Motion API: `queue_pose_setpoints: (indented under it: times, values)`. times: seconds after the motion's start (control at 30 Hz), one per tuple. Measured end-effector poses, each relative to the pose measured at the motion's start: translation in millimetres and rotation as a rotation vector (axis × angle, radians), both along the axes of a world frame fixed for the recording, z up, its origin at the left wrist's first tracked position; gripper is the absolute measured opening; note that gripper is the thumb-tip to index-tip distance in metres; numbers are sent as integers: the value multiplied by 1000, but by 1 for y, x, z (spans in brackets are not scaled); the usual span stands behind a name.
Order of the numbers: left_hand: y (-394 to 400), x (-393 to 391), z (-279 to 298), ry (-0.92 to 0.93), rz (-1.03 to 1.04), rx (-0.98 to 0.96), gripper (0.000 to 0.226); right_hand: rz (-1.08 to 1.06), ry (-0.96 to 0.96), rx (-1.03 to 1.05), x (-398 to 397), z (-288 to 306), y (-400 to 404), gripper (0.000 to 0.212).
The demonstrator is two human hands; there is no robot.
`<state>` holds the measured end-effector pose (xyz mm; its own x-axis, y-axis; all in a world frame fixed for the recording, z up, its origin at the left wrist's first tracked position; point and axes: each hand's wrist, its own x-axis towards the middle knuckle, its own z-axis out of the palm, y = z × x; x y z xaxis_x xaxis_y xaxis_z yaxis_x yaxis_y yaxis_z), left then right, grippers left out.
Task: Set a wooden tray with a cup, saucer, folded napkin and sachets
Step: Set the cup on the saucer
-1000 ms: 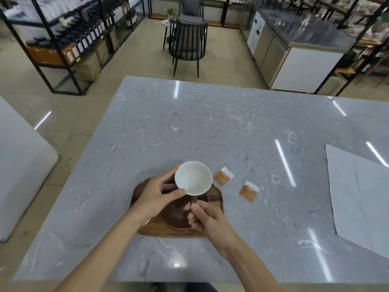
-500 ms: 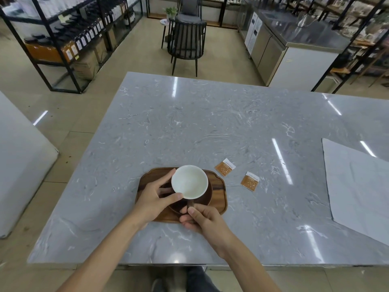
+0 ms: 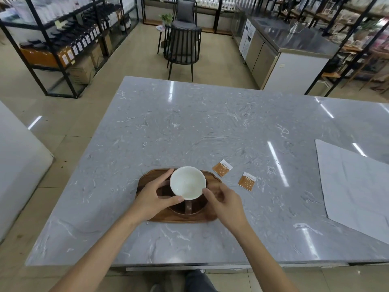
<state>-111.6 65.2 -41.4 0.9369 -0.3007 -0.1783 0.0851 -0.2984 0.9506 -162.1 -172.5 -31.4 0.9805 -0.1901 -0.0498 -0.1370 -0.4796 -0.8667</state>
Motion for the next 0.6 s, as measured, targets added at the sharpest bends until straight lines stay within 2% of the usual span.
queue_pose_setpoints:
  times: [0.1, 0.17, 0.33, 0.6]
  values:
    - [0, -2, -2, -10, -25, -1, 96, 182, 51, 91, 9, 0, -4, 56]
    - [0, -3, -3, -19, -14, -3, 93, 264, 103, 122, 11, -3, -1, 64]
    - [-1, -8, -4, -30, -4, -23, 89, 233, 108, 83, 7, -7, 0, 61]
    - [-2, -6, 0, -13, -64, -17, 91, 184, 77, 130, 5, -10, 1, 63]
